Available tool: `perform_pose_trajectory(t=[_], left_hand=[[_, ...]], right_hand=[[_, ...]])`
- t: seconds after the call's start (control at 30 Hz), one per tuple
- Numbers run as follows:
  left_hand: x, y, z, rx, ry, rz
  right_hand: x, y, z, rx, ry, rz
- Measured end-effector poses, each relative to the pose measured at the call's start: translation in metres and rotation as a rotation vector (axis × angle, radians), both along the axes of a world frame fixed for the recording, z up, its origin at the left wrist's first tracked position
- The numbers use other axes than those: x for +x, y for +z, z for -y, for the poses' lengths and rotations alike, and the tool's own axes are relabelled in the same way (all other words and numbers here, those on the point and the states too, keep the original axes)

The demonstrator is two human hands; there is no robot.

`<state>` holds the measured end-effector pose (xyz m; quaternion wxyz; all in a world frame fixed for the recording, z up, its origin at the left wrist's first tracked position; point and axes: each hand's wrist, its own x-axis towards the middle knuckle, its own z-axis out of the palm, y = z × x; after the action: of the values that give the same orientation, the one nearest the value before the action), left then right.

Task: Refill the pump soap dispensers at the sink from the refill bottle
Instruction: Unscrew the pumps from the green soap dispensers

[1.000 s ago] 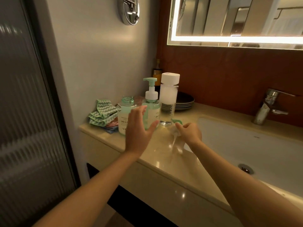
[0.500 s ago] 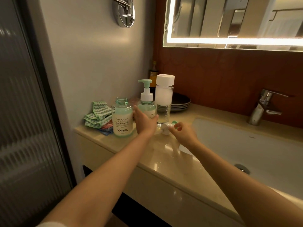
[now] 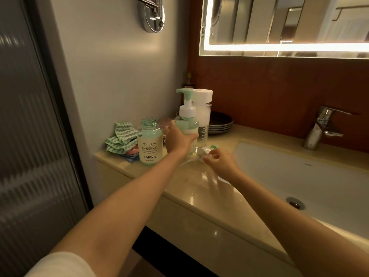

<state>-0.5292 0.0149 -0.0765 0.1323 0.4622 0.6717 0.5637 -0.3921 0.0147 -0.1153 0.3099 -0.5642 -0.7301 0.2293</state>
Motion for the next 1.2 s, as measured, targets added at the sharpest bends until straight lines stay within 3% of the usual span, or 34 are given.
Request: perform_pose_trajectory(t=[0.2, 0.4, 0.5, 0.6, 0.7, 0.97, 1.2], left_hand=[[0.003, 0.028, 0.018, 0.018, -0.047, -0.063], [0.02, -0.005, 0.052, 0.035, -0.179, -0.002], [0.032, -0.028, 0.065, 0.008, -0.212, -0.011], [0.039, -0.036, 0.072, 0.017, -0.239, -0.066], [0.042, -0.038, 0.078, 0.029, -0.285, -0.085], [0.04, -0.042, 0.08, 0.051, -0.271, -0.086], [0.042, -0.048, 0.081, 0.083, -0.264, -0.075]], right_hand=[[0.0, 0.008, 0.003, 0.034, -0.044, -0.07], [0.015, 0.047, 0.018, 0.362, -0.117, -0.395], [0.014, 0.059, 0.028, 0.533, -0.073, -0.287], [0.004, 0.058, 0.032, 0.508, -0.017, -0.11], [-0.002, 0.058, 0.032, 0.475, -0.023, -0.073], [-0.003, 0.064, 0.044, 0.232, 0.158, -0.333], [-0.001, 0.07, 0.04, 0.438, -0.009, -0.314]])
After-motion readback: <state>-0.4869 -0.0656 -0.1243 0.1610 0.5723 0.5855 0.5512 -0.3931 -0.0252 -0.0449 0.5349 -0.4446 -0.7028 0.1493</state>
